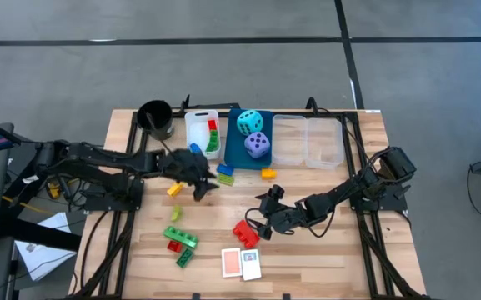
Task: Pick & Place Toys
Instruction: Put the large green game piece into the white bin
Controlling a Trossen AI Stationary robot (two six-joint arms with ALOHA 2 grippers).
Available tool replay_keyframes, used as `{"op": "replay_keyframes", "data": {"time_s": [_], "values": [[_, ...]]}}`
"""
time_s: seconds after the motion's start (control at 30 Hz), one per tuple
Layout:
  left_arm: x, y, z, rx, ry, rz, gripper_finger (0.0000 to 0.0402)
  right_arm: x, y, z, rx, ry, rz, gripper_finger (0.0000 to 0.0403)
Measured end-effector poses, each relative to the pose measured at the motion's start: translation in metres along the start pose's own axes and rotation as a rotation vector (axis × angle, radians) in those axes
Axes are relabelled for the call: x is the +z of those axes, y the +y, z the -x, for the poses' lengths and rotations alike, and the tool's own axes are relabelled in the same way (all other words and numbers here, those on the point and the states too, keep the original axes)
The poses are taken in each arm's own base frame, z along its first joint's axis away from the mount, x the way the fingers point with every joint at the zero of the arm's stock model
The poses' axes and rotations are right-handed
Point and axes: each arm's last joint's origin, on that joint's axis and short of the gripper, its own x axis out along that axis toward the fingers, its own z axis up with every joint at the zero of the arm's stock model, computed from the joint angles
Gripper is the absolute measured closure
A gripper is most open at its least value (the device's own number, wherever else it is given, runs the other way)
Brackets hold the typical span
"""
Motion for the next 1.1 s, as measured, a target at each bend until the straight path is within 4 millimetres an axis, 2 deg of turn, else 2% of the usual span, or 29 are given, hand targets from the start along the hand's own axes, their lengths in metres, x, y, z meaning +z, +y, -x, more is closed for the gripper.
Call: {"op": "replay_keyframes", "data": {"time_s": [0.1,0.37,0.53,0.67,0.8,1.1], "values": [[-0.014,-0.018,0.000,-0.042,0.074,-0.042,0.0192,0.000,0.000,0.000,0.000,0.000,0.000,0.0006],[-0.048,-0.070,0.008,-0.145,0.126,-0.265,0.0192,0.000,0.000,0.000,0.000,0.000,0.002,0.0006],[-0.069,-0.092,0.018,-0.221,0.183,-0.335,0.0192,0.000,0.000,0.000,-0.002,0.002,0.003,0.0006],[-0.085,-0.096,0.024,-0.180,0.249,-0.402,0.0192,-0.002,0.003,0.002,0.009,0.002,0.008,0.0006],[-0.095,-0.092,0.028,-0.109,0.326,-0.457,0.0192,-0.002,0.004,0.003,0.011,0.001,-0.002,0.0006],[-0.104,-0.081,0.032,-0.023,0.442,-0.509,0.0192,-0.001,0.004,0.003,0.014,-0.005,-0.031,0.0006]]}}
